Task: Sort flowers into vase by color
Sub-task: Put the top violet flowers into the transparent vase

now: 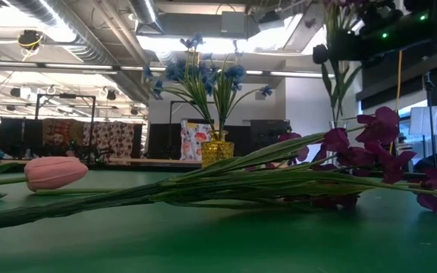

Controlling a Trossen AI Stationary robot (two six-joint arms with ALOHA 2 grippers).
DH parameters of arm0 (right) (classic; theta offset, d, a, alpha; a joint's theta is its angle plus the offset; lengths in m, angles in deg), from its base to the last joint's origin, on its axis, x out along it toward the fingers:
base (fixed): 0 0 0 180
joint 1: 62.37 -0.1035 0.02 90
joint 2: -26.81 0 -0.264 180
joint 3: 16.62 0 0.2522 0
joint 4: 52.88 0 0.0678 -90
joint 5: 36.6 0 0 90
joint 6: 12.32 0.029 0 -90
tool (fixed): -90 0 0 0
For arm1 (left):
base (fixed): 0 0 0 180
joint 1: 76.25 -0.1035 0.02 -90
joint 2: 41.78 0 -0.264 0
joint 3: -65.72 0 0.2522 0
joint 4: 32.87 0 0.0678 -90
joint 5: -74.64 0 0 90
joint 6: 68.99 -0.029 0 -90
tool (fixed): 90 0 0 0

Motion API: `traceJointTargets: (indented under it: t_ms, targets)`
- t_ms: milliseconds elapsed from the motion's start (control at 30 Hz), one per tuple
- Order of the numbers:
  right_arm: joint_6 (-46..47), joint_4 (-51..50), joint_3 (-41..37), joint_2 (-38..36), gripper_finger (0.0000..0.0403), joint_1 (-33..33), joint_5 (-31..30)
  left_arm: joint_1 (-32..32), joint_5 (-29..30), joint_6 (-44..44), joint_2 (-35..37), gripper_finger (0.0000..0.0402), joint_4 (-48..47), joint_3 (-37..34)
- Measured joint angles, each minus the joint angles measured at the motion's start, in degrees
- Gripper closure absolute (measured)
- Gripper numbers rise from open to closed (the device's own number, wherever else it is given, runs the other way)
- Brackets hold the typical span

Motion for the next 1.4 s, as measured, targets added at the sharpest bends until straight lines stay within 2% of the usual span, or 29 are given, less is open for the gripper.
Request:
traceJointTargets:
  t_ms: [167,333,600,733,1067,1267,1400]
  targets:
    - [-1.57,4.46,0.02,-1.21,0.0389,-0.02,2.83,0.00,0.00,0.10,0.00,0.0263,-0.40,0.00]
    - [-1.98,3.11,0.02,-4.81,0.0378,-0.04,2.97,0.00,0.00,0.55,0.00,0.0263,-0.95,0.00]
    - [-3.19,-0.63,0.02,-15.15,0.0376,-0.07,2.76,0.00,0.00,1.10,0.00,0.0263,-1.14,0.00]
    - [-3.40,-1.26,0.02,-17.11,0.0375,-0.02,2.60,0.00,0.28,1.10,0.00,0.0263,-1.11,0.00]
    - [-3.45,-0.63,0.04,-11.17,0.0375,-0.02,2.16,-0.02,1.11,1.25,0.00,0.0263,-1.08,0.00]
    - [-4.72,1.69,0.04,-6.38,0.0374,0.50,-1.64,0.00,1.11,1.53,0.00,0.0263,-1.07,0.00]
    - [-0.17,1.45,0.04,-2.85,0.0374,3.66,1.34,0.02,1.09,1.56,0.00,0.0262,-1.05,0.00]
